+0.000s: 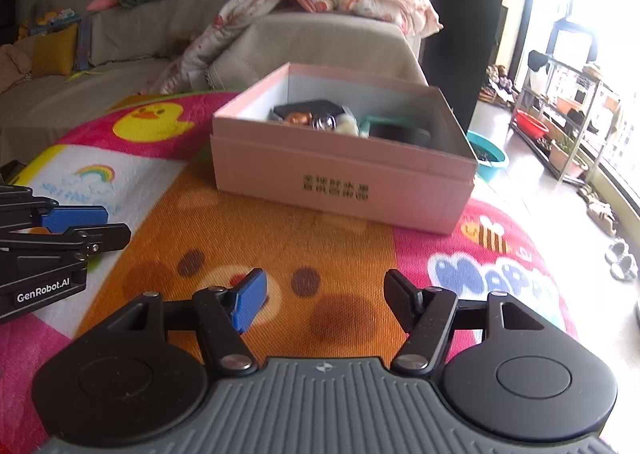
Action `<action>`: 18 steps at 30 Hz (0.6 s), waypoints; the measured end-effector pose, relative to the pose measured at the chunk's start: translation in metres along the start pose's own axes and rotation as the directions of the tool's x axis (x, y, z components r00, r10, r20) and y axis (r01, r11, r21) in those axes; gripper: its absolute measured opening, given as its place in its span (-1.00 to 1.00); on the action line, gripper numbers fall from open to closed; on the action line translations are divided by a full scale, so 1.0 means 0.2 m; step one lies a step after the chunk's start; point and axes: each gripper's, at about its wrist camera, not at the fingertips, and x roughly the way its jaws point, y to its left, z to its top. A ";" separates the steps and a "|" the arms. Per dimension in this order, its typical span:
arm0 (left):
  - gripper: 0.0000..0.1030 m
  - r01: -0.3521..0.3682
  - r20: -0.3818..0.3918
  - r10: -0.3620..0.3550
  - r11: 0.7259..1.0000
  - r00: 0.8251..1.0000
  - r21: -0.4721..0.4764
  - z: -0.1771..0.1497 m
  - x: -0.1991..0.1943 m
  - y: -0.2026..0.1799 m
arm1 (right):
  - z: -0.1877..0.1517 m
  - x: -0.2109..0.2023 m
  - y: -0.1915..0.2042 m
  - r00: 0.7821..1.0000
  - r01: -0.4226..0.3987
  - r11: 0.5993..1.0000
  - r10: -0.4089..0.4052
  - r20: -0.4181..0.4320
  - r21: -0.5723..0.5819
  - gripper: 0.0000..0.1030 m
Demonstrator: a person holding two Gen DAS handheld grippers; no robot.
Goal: Organize rigid objects
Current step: 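Release the lipstick into the pink box with right while left releases the red box in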
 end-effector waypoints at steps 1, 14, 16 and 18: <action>-0.53 -0.011 0.004 0.010 1.000 1.000 0.019 -0.01 0.00 -0.02 | -0.03 0.00 -0.02 1.000 -0.005 1.000 0.005 0.023 0.026 0.37; -0.77 0.069 -0.027 -0.073 0.990 0.997 -0.121 0.04 0.04 0.01 | -0.04 0.05 -0.21 0.997 0.070 0.979 -0.065 -0.030 0.189 0.79; -0.76 0.073 -0.022 -0.077 0.987 0.997 -0.145 0.04 0.04 0.00 | -0.03 0.07 -0.21 0.997 0.079 0.977 -0.073 -0.036 0.200 0.87; -0.76 0.072 -0.013 -0.074 0.987 0.997 -0.144 0.04 0.04 -0.03 | -0.03 0.08 -0.21 0.996 0.080 0.978 -0.073 -0.042 0.193 0.96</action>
